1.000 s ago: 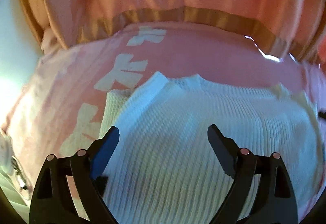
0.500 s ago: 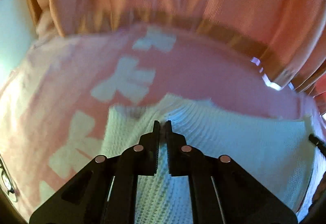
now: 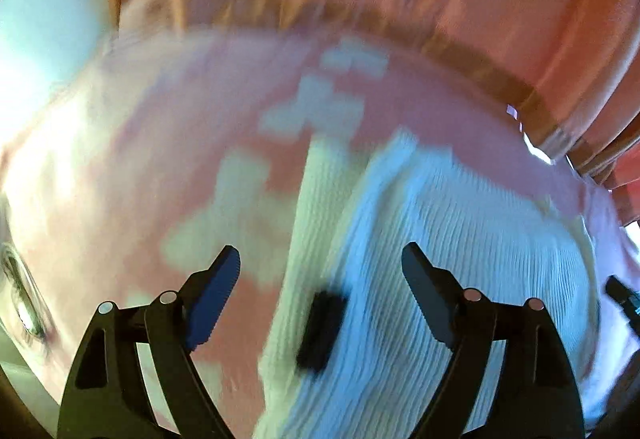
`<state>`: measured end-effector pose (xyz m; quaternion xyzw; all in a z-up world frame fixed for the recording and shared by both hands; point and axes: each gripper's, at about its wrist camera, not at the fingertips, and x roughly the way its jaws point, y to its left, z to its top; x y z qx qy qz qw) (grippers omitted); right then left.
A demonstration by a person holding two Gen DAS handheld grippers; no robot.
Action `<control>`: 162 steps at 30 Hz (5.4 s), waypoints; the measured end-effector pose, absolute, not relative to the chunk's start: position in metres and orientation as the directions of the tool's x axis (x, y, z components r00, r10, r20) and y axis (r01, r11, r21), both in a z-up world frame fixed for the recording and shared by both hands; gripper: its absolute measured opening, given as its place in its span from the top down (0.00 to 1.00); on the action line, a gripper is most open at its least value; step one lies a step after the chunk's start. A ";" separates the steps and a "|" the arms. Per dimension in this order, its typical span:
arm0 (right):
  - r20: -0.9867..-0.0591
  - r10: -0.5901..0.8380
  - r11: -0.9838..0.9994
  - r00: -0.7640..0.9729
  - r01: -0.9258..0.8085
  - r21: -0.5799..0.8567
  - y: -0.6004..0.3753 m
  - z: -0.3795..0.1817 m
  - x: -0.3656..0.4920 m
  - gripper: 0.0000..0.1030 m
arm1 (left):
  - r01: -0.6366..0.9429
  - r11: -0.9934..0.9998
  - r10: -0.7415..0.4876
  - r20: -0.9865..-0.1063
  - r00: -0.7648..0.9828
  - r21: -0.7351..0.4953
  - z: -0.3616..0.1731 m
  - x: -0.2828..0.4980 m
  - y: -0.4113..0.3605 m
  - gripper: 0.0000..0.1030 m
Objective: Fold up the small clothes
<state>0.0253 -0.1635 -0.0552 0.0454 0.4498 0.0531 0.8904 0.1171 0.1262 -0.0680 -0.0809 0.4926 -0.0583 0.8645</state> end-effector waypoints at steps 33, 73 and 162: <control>-0.841 0.178 0.976 0.510 0.018 0.217 -0.190 -0.066 0.056 0.88 | 0.505 0.754 -0.633 -0.668 0.390 -0.420 0.023 0.052 -0.070 0.75; -0.751 0.180 0.958 0.635 0.061 0.281 -0.236 -0.014 0.026 0.84 | 0.286 0.908 -0.416 -0.565 0.713 -0.308 0.021 0.060 0.018 0.08; -0.767 0.111 0.963 0.632 0.124 0.241 -0.246 -0.045 -0.002 0.61 | 0.374 0.897 -0.405 -0.779 0.479 -0.236 -0.026 0.076 -0.042 0.36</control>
